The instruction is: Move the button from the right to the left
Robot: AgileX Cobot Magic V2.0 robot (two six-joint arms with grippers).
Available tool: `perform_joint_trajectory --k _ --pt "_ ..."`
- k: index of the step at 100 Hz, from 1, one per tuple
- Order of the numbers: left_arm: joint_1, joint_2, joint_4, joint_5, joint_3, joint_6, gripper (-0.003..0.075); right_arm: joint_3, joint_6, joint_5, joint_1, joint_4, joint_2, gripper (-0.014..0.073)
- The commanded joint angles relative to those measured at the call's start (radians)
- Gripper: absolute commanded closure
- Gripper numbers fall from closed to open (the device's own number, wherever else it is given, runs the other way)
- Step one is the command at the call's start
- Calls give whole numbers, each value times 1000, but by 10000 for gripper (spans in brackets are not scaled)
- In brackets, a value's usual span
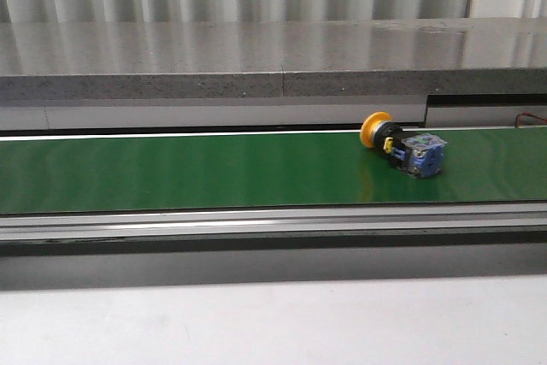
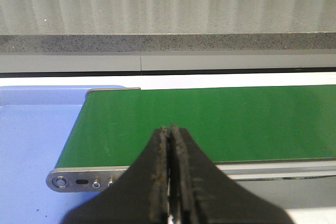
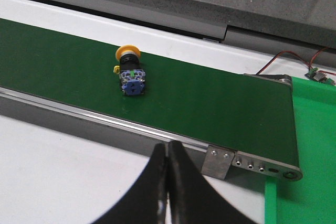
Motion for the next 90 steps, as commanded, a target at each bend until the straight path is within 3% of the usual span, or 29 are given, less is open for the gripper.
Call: perform_joint_trajectory --k 1,36,62,90 --pt "0 -30 -2 -82 39 -3 741 -7 -11 -88 2 -2 -15 659" --pt "0 -30 -2 -84 39 -3 741 0 -11 -102 2 -2 -20 659" --pt "0 -30 19 -184 28 -3 741 0 -11 -102 2 -2 -20 659" --pt "0 73 43 1 -147 -3 741 0 -11 -102 2 -2 -20 659"
